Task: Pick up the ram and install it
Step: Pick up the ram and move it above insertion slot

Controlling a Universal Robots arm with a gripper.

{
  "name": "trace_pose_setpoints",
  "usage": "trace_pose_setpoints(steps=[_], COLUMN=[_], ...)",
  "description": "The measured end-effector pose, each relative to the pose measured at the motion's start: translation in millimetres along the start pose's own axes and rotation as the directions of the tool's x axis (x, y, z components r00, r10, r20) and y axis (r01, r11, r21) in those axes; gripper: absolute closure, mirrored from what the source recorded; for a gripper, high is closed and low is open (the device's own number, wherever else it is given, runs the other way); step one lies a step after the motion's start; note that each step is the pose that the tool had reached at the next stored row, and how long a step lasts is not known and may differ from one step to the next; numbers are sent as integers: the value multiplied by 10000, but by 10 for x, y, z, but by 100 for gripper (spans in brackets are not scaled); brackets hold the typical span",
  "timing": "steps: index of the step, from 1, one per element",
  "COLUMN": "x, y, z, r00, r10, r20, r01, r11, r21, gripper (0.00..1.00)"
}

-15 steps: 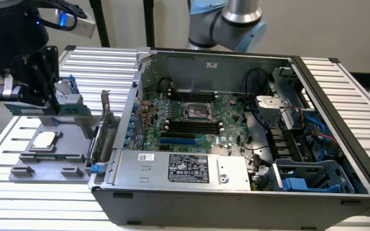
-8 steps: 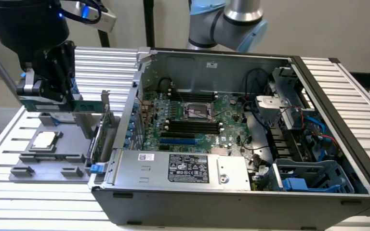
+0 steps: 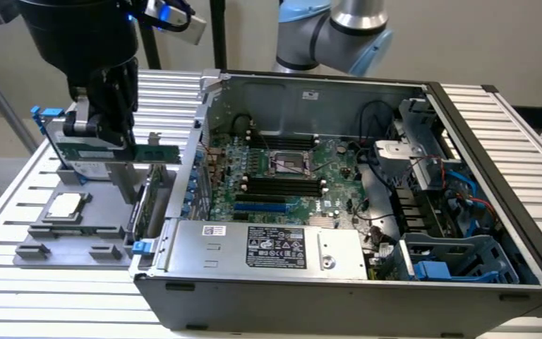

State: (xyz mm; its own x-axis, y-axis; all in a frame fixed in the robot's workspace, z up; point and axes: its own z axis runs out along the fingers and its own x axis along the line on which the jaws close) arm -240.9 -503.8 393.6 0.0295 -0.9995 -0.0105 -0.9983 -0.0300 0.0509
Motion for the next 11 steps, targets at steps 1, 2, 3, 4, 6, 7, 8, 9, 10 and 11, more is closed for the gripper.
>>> trace_pose_setpoints(steps=[1,2,3,4,6,7,8,9,10,11], x=[0,0,-1,-1,-1,-1,-2,-2,-2,-2], y=[-41,-82,-124,-167,-252,-294,-336,-379,-423,-468], z=[-5,-10,-13,-18,-25,-29,-32,-35,-39,-41], r00=[10000,10000,10000,10000,10000,10000,10000,10000,10000,10000], r10=[0,1,0,0,0,1,0,0,1,1], r20=[1,2,5,7,11,12,15,17,18,20], r01=[0,-1,0,0,0,-1,0,0,-1,-1], r11=[10000,10000,10000,10000,10000,10000,9999,9999,9999,9999], r21=[-16,-31,-45,-59,-86,-100,-113,-127,-140,-152], gripper=[86,86,86,86,86,86,86,86,86,86])
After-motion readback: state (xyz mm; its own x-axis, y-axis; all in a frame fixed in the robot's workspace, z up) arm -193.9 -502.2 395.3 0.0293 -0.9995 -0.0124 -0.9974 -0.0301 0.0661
